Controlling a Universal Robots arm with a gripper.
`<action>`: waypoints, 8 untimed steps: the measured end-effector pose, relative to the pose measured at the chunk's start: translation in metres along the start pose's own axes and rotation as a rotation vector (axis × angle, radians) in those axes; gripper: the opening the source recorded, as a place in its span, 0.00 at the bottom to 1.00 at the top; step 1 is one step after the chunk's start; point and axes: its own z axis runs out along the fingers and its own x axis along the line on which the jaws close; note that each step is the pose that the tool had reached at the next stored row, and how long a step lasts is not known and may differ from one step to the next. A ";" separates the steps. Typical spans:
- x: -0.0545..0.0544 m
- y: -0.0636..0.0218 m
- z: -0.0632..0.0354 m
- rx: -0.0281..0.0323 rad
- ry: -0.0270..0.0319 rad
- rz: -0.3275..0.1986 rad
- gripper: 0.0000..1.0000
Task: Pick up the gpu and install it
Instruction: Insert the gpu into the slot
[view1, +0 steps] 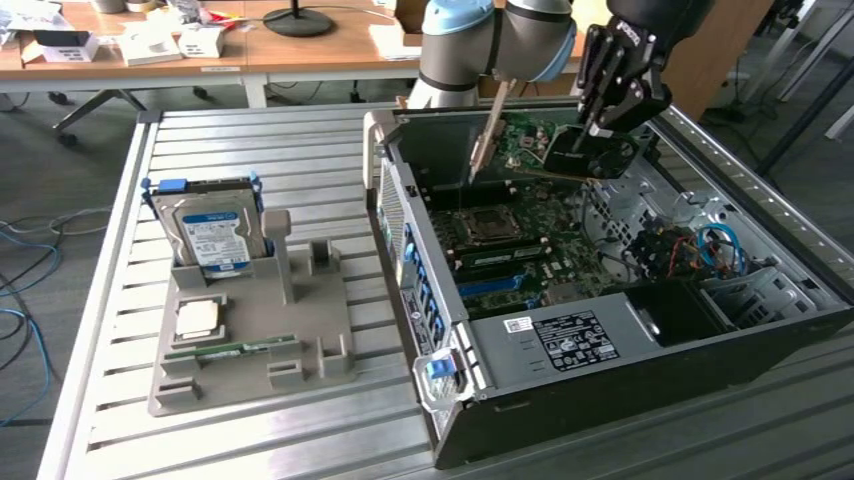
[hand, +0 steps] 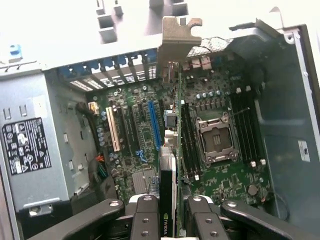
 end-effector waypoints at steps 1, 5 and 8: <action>0.000 0.0000 0.0000 -0.0002 0.0012 -0.013 0.26; 0.000 0.0003 0.0001 0.0000 0.0024 -0.029 0.26; 0.000 0.0011 0.0003 0.0098 0.0007 -0.038 0.26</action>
